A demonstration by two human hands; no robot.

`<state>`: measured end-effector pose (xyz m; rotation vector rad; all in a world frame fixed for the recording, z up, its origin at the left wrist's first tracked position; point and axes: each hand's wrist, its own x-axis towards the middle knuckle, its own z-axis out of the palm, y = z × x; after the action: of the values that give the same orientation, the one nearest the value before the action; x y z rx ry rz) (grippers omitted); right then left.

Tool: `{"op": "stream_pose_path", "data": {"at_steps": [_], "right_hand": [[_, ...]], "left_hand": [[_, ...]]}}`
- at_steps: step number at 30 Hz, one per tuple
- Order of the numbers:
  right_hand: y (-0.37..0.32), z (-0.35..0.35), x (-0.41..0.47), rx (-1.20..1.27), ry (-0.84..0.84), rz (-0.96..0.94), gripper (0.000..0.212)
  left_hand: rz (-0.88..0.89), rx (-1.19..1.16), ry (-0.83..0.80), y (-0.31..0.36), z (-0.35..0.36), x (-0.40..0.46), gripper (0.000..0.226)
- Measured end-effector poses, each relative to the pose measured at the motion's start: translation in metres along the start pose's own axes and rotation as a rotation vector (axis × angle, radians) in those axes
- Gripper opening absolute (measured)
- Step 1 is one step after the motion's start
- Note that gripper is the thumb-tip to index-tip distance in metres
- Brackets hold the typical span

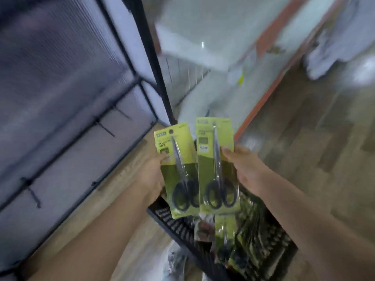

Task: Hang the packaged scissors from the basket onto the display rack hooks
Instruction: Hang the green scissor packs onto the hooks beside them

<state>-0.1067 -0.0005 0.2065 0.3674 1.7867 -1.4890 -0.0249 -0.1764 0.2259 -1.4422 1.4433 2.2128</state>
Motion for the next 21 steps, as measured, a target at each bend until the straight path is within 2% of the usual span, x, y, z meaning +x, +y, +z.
{"op": "stream_pose_path", "data": {"at_steps": [3,6,12,16,21], "right_hand": [[-0.095,0.012,-0.069,-0.028,-0.046,-0.188,0.019],[-0.187,0.031,-0.149,-0.058,-0.142,-0.332,0.016],[-0.325,0.083,-0.295,-0.132,-0.263,-0.593,0.021],[-0.37,0.131,-0.375,-0.15,-0.364,-0.745,0.044],[-0.366,0.19,-0.437,-0.151,-0.553,-0.795,0.02]], "left_hand": [[0.104,-0.126,-0.099,0.079,0.004,-0.088,0.031],[0.274,-0.151,-0.179,0.155,-0.001,-0.173,0.034],[0.643,-0.106,-0.01,0.271,-0.055,-0.326,0.034],[0.81,-0.149,0.06,0.307,-0.097,-0.42,0.023],[0.927,-0.232,0.211,0.3,-0.157,-0.492,0.02]]}}
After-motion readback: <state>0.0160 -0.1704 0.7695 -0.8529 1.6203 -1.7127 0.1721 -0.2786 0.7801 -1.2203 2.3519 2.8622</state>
